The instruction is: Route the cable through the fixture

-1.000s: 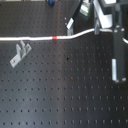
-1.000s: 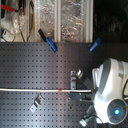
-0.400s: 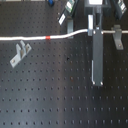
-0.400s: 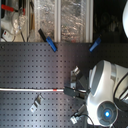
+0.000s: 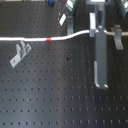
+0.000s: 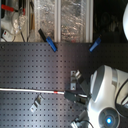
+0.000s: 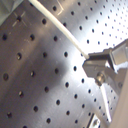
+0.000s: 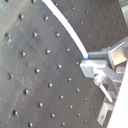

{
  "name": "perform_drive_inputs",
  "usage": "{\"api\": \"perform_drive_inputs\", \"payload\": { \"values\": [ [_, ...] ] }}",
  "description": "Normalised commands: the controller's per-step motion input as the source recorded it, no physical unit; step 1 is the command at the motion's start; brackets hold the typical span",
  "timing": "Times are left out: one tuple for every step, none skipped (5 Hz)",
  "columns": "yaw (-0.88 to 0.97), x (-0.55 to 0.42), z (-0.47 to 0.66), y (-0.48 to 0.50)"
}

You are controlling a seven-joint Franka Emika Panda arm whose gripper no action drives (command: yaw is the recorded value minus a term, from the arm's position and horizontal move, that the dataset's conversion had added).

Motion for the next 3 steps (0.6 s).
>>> {"api": "perform_drive_inputs", "payload": {
  "values": [
    [-0.01, -0.011, 0.0, 0.001],
    [0.0, 0.0, 0.0, 0.011],
    [-0.11, 0.003, 0.0, 0.223]
  ]
}}
